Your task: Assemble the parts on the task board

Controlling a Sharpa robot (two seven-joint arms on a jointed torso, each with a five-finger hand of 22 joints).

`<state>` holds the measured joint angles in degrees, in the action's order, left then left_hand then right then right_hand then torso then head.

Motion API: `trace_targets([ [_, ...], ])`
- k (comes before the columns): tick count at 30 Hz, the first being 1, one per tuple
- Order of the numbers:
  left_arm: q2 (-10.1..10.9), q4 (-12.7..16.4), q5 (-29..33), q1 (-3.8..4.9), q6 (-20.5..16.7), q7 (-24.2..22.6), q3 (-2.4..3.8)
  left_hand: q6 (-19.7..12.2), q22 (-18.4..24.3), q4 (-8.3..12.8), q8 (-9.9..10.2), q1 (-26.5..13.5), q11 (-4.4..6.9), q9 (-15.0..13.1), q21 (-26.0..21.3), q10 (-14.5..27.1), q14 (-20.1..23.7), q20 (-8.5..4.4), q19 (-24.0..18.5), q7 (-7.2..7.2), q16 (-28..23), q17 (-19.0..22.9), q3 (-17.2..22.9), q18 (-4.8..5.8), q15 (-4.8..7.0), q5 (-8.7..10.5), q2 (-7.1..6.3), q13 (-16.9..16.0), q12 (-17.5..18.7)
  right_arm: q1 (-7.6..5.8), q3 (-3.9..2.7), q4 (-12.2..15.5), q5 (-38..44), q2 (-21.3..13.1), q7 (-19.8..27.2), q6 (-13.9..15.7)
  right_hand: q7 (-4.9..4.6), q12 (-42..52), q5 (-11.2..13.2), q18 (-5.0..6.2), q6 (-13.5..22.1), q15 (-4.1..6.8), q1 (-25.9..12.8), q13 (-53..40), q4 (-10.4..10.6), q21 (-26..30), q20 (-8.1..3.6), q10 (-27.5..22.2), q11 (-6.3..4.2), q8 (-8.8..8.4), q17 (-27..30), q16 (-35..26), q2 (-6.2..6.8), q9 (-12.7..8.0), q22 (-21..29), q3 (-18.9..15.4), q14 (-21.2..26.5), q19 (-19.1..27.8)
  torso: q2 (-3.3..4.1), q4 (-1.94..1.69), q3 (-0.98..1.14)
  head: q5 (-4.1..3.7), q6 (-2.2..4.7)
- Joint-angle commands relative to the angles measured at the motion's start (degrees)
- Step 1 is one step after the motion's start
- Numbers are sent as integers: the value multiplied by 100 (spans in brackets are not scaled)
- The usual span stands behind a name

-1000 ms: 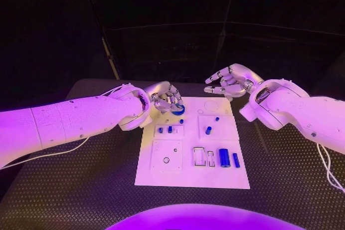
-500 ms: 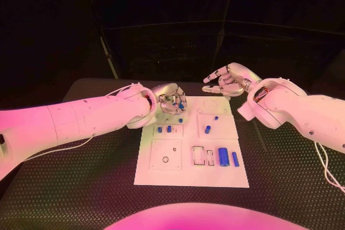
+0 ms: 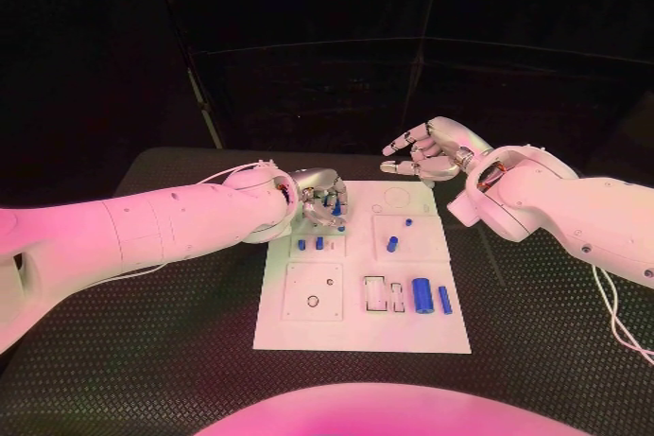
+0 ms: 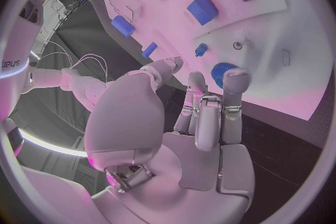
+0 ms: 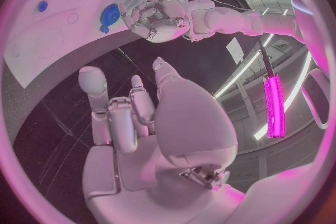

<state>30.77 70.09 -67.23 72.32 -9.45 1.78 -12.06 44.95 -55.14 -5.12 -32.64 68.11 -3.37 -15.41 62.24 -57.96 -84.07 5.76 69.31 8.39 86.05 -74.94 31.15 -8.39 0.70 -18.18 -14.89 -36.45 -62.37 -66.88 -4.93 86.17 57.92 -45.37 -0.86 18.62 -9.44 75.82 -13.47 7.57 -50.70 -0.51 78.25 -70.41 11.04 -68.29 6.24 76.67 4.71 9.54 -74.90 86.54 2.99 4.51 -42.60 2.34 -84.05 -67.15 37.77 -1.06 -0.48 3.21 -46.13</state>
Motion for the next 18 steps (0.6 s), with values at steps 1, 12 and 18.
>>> trace_targets([
  [1, -39, -69, -315, 1, 131, 57, -1, -49, -17, 14, -28, -24, -18, 13, 30, -9, -308, 6, 27, -8, 21, -765, -68, 47, -35, 38, 18, 3, -43, -10, -3, 9, -11, 7, 55, -23, -5, -17, -19, 72, 7, 38, 18, 0, 11, 22, 2, -8, -22, 22, -608, -39, -54, -5, 5, -31, -390, 31, 2, 3, -2, 0, -4],
  [12, -186, -280, -537, -32, 135, 36, -18, -210, 760, 33, 9, 69, -104, 147, -705, 786, 74, 67, -596, 51, -385, -15, -668, -123, -110, 36, 163, 562, 554, -10, -3, 8, -11, 11, 56, -6, -5, -19, -22, 73, 8, 38, 16, 3, 15, 26, 2, -10, -21, 24, -608, -40, -56, -6, 11, -35, -390, 33, 0, -6, 4, -16, -20],
  [18, -201, -261, -578, -41, -1, -106, -21, -327, 1246, 79, 191, 383, -272, 363, -1280, 1336, 587, 194, -934, 172, -1028, 1040, -986, -207, -248, 213, 303, 1387, 1659, -10, -3, 11, -11, 9, 56, -5, -5, -19, -22, 73, 8, 38, 16, 3, 15, 26, 2, -10, -21, 24, -608, -40, -56, -6, 11, -35, -390, 33, -4, -1, 5, -12, -28],
])
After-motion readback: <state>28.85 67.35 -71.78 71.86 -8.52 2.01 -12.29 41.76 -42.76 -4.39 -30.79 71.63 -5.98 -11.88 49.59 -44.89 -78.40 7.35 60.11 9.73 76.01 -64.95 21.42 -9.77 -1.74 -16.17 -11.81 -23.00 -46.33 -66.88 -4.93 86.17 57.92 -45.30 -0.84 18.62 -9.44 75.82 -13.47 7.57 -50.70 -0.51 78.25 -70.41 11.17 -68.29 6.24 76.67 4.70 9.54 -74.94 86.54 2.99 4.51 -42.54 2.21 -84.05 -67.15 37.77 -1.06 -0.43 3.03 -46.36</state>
